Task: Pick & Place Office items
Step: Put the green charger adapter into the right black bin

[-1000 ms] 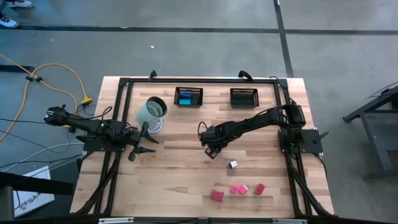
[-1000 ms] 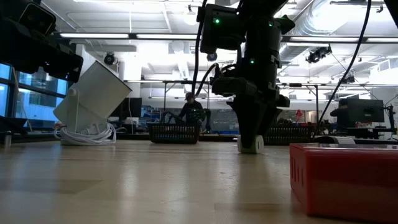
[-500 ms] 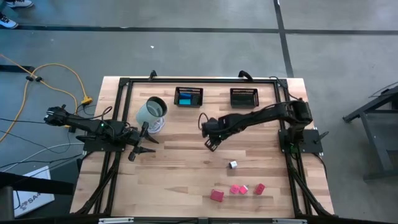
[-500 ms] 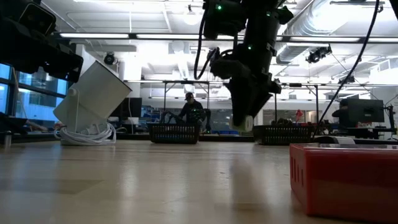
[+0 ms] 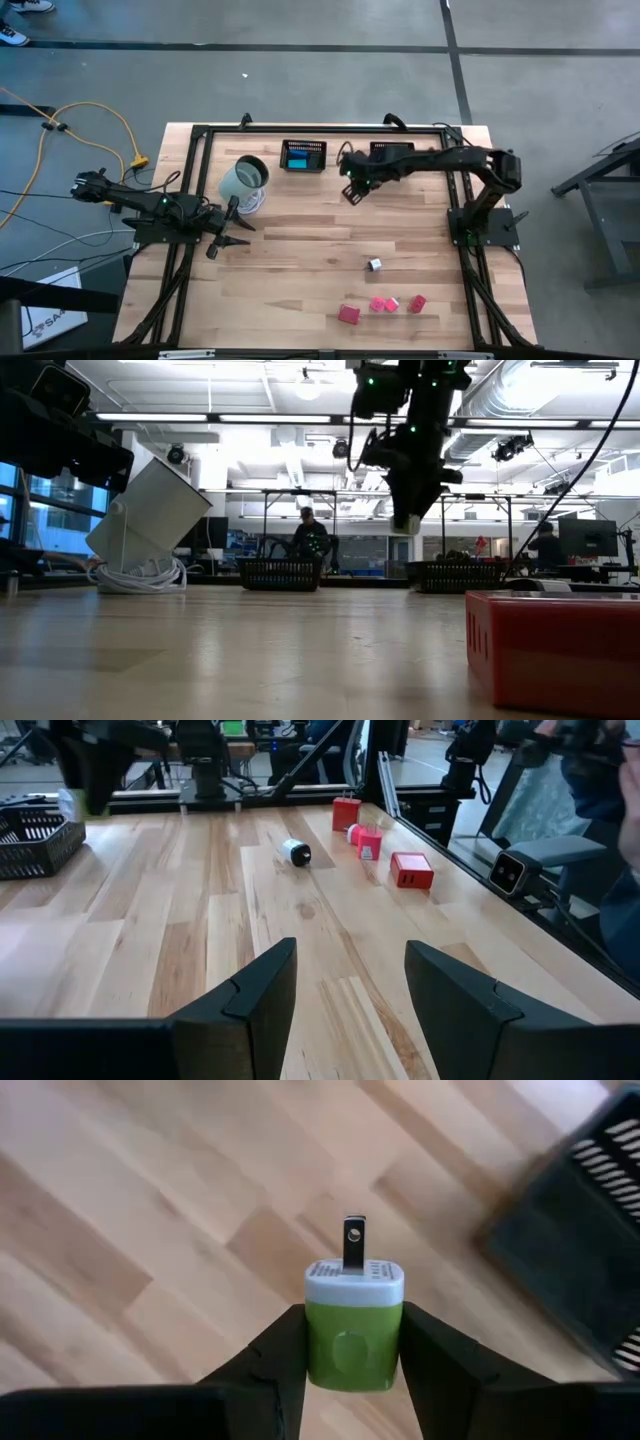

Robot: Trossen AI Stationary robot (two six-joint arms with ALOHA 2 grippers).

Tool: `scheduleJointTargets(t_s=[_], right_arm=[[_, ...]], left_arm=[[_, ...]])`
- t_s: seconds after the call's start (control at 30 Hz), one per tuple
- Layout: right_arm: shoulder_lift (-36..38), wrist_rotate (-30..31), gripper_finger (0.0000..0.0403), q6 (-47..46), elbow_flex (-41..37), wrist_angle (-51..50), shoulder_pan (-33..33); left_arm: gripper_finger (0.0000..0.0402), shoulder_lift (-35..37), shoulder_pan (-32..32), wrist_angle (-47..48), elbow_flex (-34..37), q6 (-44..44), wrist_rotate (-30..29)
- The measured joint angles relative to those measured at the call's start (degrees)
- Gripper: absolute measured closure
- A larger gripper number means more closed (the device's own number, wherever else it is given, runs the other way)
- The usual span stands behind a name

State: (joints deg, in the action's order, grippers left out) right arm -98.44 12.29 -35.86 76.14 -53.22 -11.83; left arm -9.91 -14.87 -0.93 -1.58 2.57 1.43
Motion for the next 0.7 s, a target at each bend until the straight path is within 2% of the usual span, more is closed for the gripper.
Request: scheduleJointTargets(t_s=[0.27, 0.4, 0.57, 0.7], right_arm=[[2.66, -0.29, 0.0273, 1.68, -0.9, -2.4, -7.43], [4.58, -2.28, 0.0272, 2.09, -5.28, 0.21, -11.74], [8.15, -7.99, 0.0272, 2.78, -12.58, 7.41, -17.25], [10.3, -9.27, 0.0272, 3.15, -16.85, 10.53, -20.22]], left_arm=[[0.0221, 0.01, 0.01, 0.0, 0.02, 0.0, 0.0], [0.0221, 0.02, 0.02, -0.02, 0.0, 0.0, 0.0], [0.0221, 0.02, 0.0, -0.02, 0.0, 0.0, 0.0], [0.0221, 0.02, 0.01, -0.01, 0.0, 0.0, 0.0]])
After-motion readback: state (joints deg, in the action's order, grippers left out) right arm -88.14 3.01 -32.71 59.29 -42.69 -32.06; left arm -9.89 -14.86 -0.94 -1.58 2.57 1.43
